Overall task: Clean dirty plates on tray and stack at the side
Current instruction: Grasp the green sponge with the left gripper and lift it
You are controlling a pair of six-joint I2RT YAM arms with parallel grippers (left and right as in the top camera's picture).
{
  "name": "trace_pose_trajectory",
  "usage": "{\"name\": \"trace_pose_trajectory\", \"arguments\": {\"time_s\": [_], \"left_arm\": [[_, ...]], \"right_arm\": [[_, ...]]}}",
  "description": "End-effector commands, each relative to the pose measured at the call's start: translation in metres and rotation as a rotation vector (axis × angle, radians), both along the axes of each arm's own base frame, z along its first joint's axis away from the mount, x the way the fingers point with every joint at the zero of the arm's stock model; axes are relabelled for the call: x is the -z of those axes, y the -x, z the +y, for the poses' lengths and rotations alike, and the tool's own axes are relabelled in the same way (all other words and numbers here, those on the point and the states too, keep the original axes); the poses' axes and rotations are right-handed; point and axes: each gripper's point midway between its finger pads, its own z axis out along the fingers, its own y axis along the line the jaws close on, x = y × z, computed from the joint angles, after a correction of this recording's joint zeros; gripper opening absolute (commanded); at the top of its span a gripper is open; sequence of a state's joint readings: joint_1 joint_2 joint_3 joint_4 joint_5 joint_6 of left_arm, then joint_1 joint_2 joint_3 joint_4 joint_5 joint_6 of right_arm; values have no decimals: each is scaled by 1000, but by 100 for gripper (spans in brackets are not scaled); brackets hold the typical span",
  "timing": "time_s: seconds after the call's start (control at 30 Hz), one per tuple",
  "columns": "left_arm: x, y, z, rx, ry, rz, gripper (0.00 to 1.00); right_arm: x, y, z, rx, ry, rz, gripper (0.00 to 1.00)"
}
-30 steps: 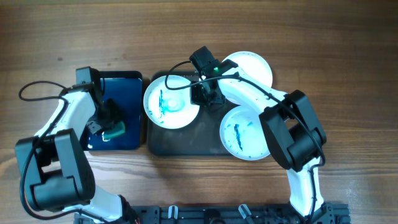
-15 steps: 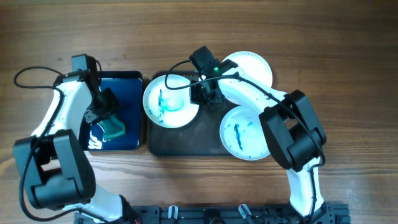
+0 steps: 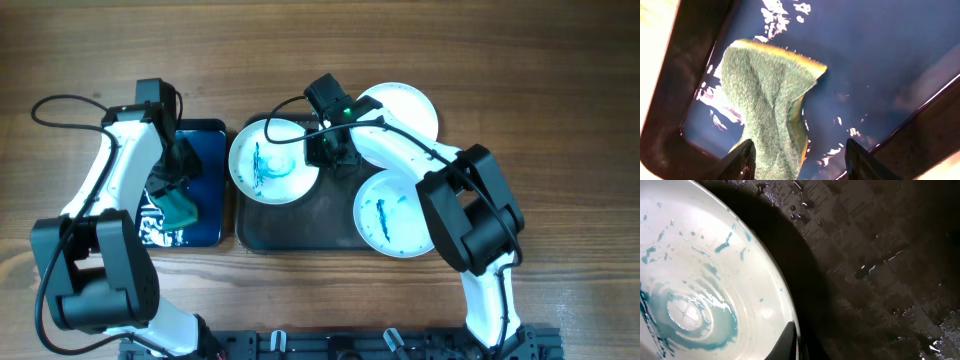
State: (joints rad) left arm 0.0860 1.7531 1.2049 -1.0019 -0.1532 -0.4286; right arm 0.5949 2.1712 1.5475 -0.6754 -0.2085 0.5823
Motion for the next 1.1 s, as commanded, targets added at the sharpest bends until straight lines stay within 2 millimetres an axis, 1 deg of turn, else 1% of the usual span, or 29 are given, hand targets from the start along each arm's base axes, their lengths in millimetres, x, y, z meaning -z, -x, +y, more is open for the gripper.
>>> {"name": "trace_pose_trajectory", "arguments": {"time_s": [0.0,0.1,0.13,0.23,0.33,0.4,0.47,0.53,0.57,0.63,0.7,0.73,0.77,0.83,0.87,0.9,0.93,1.0,1.03,1.07], "left_arm": [[13,12,4,-22,-22,31,50],[26,23,9,3,-55,55,49],[27,25,12,3,-75,62,49],[27,26,12,4,-76,65,52],[23,34,16,-5,-90,104,52],[23,33,22,-19,-99,97,51],[32,32,30,-47,-103,67,50],[44,36,31,-54,-101,57,45],[47,36,30,-52,-92,49,43],[49,33,23,-50,-57,34,36],[49,33,23,-50,-57,34,28],[49,33,23,-50,-57,34,21],[49,32,23,-52,-57,29,4],[50,26,18,-51,-25,7,4],[48,22,13,-50,10,-5,4],[36,12,6,-48,57,-22,4],[22,4,3,-45,75,-37,4],[-10,-18,-8,-16,100,-94,4],[-31,-34,-20,21,100,-142,4],[-49,-48,-33,64,101,-191,4]], "right_arm": [[18,1,-7,8,43,17,6],[18,2,-6,6,41,18,6],[18,2,-6,7,41,18,6],[18,1,-6,7,38,15,6],[18,1,-6,7,38,16,6],[17,2,-5,5,35,18,5],[17,2,-5,1,35,18,5],[17,2,-5,1,33,19,6],[17,2,-5,1,32,19,6],[17,1,-4,1,29,17,6],[17,2,-4,0,27,18,6],[17,2,-4,0,28,18,6],[17,2,-4,-1,28,18,6],[16,1,-3,0,26,15,4],[11,-2,-3,-3,21,4,4],[0,-9,-4,-21,18,-33,4],[-9,-15,-14,-5,46,-54,4],[-25,-22,-36,31,105,-76,4],[-34,-23,-47,39,137,-92,4],[-39,-23,-55,51,166,-99,4]]}}
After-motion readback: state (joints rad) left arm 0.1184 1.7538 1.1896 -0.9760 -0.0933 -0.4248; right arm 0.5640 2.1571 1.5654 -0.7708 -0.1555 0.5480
